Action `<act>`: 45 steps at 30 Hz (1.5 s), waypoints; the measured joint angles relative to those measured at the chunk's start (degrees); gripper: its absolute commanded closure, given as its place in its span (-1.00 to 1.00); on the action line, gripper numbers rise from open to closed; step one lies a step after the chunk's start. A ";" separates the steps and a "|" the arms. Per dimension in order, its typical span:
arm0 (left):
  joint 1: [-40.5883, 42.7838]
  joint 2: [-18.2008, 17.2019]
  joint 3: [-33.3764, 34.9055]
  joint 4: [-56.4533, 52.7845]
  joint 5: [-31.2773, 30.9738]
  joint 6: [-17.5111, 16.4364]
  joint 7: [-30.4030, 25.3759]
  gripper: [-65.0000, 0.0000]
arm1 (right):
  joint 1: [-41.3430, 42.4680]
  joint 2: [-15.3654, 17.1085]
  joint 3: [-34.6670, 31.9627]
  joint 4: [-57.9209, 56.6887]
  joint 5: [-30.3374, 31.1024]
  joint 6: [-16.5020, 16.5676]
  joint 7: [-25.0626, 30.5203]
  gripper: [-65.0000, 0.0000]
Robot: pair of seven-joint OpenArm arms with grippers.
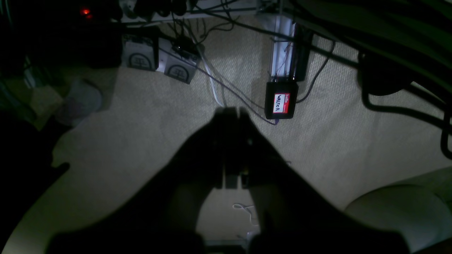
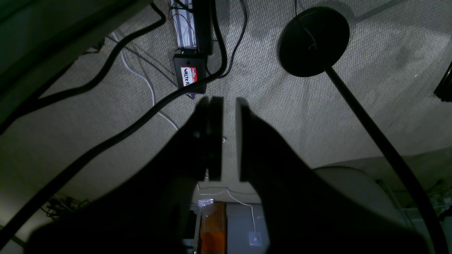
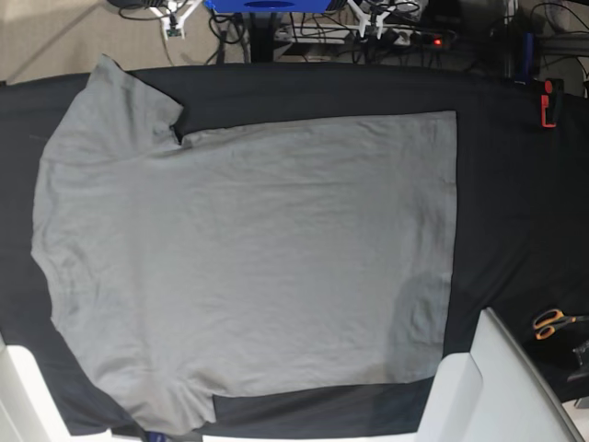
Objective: Fold the T-shirt properly
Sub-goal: 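Move both grippers toward the shirt edge nearest the arms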
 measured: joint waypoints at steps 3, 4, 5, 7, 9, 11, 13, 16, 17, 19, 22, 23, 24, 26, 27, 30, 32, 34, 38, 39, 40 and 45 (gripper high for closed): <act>0.90 -0.13 0.00 1.84 -0.02 0.00 -0.28 1.00 | 0.00 0.00 0.00 0.00 0.00 0.02 -0.02 0.81; 0.90 -0.13 0.00 1.79 -0.02 0.00 -0.26 1.00 | 0.00 0.00 0.00 0.00 0.00 0.02 0.00 0.81; 0.94 -0.13 0.00 1.75 -0.02 0.02 -0.28 1.00 | 0.00 0.00 0.00 0.00 0.00 0.02 -0.02 0.81; 1.05 -0.13 0.00 1.75 -0.02 0.00 -0.26 1.00 | -0.17 0.00 0.00 0.02 0.00 0.02 0.13 0.81; 1.09 -0.11 0.00 1.70 -0.02 0.00 -0.28 1.00 | -0.50 0.00 0.00 0.02 0.00 0.02 0.15 0.81; 1.09 -0.13 0.00 1.70 -0.02 0.00 -0.26 1.00 | -0.79 0.00 0.00 0.02 0.00 0.00 0.09 0.81; 1.09 -0.13 0.00 1.70 -0.02 0.00 -0.28 1.00 | -0.81 0.00 0.00 0.02 0.00 0.02 -0.04 0.81; 1.11 -0.11 0.00 1.70 -0.02 0.00 -0.28 1.00 | -0.76 0.00 0.00 0.02 0.00 0.02 0.02 0.82; 1.29 -0.11 -0.02 1.70 -0.02 0.00 -0.33 1.00 | -0.76 0.00 0.00 0.02 0.00 0.02 0.09 0.84; 1.68 -0.13 -0.02 1.97 -0.02 0.00 -0.31 1.00 | -0.81 0.00 0.00 0.02 0.02 0.02 0.11 1.00; 2.14 -0.11 0.00 1.90 -0.02 0.00 -0.07 1.00 | -1.38 0.00 0.00 0.39 0.00 0.02 0.09 1.00; 2.38 -0.13 0.00 1.92 -0.04 0.00 -0.17 1.00 | -2.03 0.00 0.00 1.49 0.00 0.02 0.02 1.00; 2.51 -0.26 0.00 1.95 -0.02 -0.02 -0.28 1.00 | -2.95 0.00 0.00 3.13 0.00 0.02 -0.13 1.00; 2.73 -0.66 0.00 1.97 -0.04 0.00 -0.11 1.00 | -5.27 -0.02 0.00 7.37 -0.11 0.02 -0.31 1.00; 2.89 -0.81 0.00 2.08 -0.07 0.00 -0.33 1.00 | -6.43 -0.02 0.00 9.40 -0.02 0.02 -0.96 1.00; 4.72 -1.92 -0.02 4.85 -0.28 0.00 -0.11 1.00 | -10.27 -0.04 0.00 17.11 0.00 0.04 -7.52 1.00; 8.76 -2.86 -0.39 11.67 -0.28 -0.02 -1.11 1.00 | -14.25 -0.04 0.00 24.65 -0.07 0.00 -9.99 1.00; 13.57 -3.93 -0.42 18.58 -0.26 0.00 -1.84 1.00 | -18.93 0.00 0.00 33.14 -0.07 -0.02 -12.13 1.00; 20.63 -5.51 -0.46 28.09 -0.31 0.02 -0.57 1.00 | -26.80 0.15 0.04 47.82 -0.07 -0.07 -20.41 1.00; 21.66 -5.70 -0.46 29.79 -0.28 0.04 -0.66 1.00 | -28.20 0.13 0.04 50.66 -0.11 -0.04 -21.18 1.00; 22.49 -5.81 -0.55 31.52 -0.39 0.04 -0.72 1.00 | -29.62 0.15 0.04 53.68 -0.17 -0.02 -22.60 1.00; 28.79 -6.86 -0.98 43.01 -0.52 -0.04 -0.83 1.00 | -36.96 0.13 0.17 69.37 -0.07 0.02 -26.71 1.00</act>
